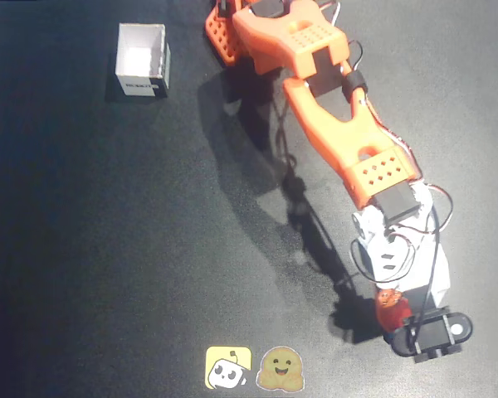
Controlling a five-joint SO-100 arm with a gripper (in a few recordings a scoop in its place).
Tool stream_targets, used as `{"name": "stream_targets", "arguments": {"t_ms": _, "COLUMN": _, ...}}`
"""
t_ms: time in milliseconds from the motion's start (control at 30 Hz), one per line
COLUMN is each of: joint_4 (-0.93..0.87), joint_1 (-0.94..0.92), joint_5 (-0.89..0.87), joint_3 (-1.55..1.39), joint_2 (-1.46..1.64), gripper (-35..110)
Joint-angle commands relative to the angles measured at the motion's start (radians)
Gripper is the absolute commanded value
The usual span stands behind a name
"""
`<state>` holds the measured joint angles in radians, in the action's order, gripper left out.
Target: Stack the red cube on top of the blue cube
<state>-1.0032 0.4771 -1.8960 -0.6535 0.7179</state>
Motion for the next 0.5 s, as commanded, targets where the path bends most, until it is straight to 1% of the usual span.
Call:
{"name": "stream_targets", "arguments": {"t_ms": 0, "joint_4": 0.034, "joint_1": 0.012, "joint_5": 0.008, "joint_3": 0.054, "joint_2": 0.008, "gripper": 7}}
{"name": "stream_targets", "arguments": {"t_ms": 300, "joint_4": 0.051, "joint_1": 0.015, "joint_5": 0.006, "joint_3": 0.046, "joint_2": 0.005, "gripper": 8}}
{"name": "stream_targets", "arguments": {"t_ms": 467, "joint_4": 0.051, "joint_1": 0.011, "joint_5": 0.008, "joint_3": 0.046, "joint_2": 0.006, "gripper": 11}}
